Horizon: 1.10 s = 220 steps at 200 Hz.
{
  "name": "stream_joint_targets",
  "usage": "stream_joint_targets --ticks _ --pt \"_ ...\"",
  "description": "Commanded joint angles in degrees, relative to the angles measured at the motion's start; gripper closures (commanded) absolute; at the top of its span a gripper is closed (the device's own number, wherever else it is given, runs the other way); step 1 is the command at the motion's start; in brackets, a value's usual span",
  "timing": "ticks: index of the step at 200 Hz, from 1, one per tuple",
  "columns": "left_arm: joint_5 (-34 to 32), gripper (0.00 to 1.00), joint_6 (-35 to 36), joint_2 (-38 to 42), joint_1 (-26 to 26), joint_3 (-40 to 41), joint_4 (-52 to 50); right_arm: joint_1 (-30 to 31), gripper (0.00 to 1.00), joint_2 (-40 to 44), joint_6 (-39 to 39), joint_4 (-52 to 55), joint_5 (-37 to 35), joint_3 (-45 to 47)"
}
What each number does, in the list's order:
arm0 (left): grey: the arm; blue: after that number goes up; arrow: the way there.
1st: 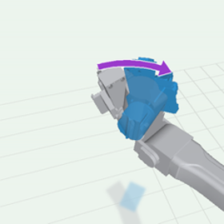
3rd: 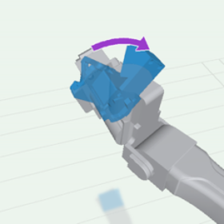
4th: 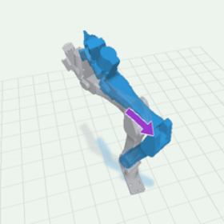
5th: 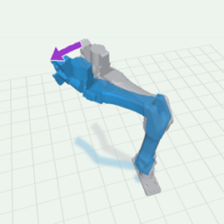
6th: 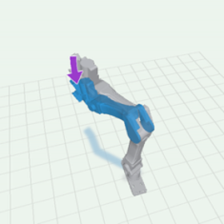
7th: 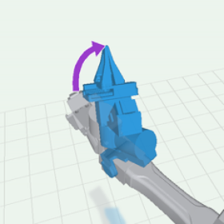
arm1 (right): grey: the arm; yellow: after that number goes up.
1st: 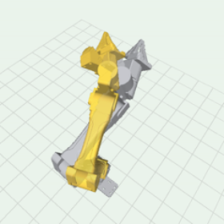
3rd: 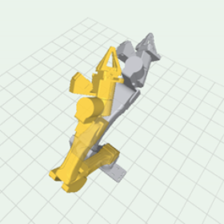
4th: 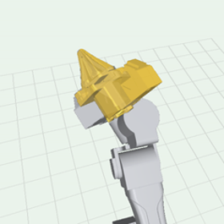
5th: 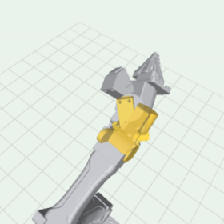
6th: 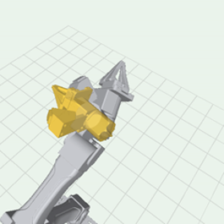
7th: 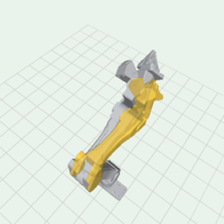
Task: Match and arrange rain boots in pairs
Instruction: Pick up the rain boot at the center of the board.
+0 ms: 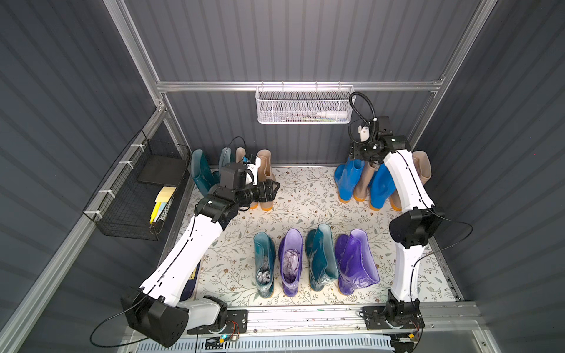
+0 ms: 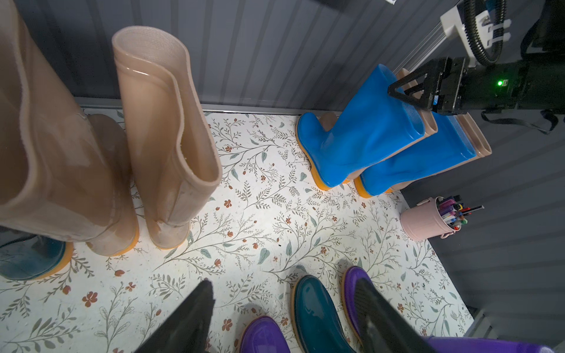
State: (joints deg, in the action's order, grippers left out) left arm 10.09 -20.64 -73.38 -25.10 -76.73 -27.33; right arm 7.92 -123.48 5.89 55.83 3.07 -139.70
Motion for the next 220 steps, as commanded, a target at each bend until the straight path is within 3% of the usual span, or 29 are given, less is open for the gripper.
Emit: stream_joint_targets --ticks 1,24,107,180,220 --pt "-0.69 0.25 0.06 1.75 -0.21 0.85 -0.27 0.43 0.31 -1.58 0.19 2.04 0.88 -2.2" --pt "-0.94 0.25 0.04 2.19 -0.2 1.15 -0.38 0.56 0.38 -2.25 0.48 2.17 1.51 -2.68" --pt "-1.14 0.24 -0.14 2.31 -0.21 0.86 -0.81 0.51 0.86 -2.52 0.6 2.97 2.88 -3.48" --pt "-0.77 0.24 -0.41 1.49 -0.21 0.79 -0.5 0.58 1.0 -1.19 0.9 1.98 5.26 -3.56" --pt "-0.68 0.24 -0.42 0.87 -0.21 0.54 -0.54 1.02 1.0 0.14 1.32 0.74 6.06 -3.61"
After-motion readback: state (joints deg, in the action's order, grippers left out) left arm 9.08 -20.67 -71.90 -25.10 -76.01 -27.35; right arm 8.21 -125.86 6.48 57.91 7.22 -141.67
